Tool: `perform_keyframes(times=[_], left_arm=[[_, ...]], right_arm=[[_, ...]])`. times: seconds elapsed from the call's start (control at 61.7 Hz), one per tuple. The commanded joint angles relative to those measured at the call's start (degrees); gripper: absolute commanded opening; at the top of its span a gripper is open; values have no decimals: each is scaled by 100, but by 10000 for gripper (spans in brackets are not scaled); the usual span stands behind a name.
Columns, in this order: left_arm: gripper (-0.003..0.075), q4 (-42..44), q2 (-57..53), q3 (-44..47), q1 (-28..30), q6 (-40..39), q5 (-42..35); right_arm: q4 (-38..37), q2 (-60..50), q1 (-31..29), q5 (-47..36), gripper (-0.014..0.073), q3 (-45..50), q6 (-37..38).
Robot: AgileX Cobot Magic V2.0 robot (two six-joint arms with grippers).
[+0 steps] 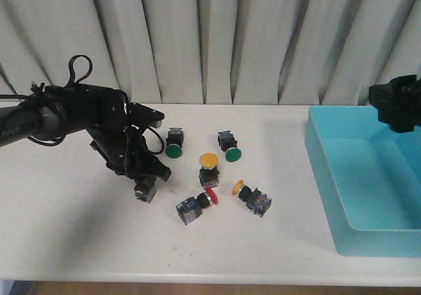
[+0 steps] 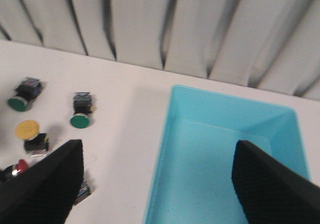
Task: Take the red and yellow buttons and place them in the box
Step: 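Grasp the red button with the left gripper and lift it toward the right gripper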
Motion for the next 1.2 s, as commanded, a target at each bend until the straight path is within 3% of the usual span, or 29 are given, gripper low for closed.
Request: perform_keyframes(times=[0.0, 0.178, 0.324, 0.535, 0.729, 0.907, 1.183], left_arm=[[-8, -79, -714, -187, -32, 2, -41], [-8, -727, -1434, -187, -32, 80, 78], [-8, -1609, -2005, -187, -60, 759, 195], [-8, -3038, -2579, -187, -80, 1411, 468], [-8, -4093, -2643, -180, -80, 1938, 898], [-8, -4606, -2638, -180, -80, 2252, 929], [-8, -4798, -2578, -180, -488, 2402, 981]], right_arm=[[-98, -61, 349, -322, 580, -169, -465], [-98, -61, 1133, -308, 580, -164, -1179], [-134, 6, 1575, -485, 580, -54, -1252], [-236, 305, 1936, -2110, 580, 971, -1797], [-184, 483, 1982, -3332, 580, 1701, -1811], [-125, 488, 2029, -3403, 580, 1753, -1769], [-197, 499, 2725, -3354, 580, 1753, -1943]])
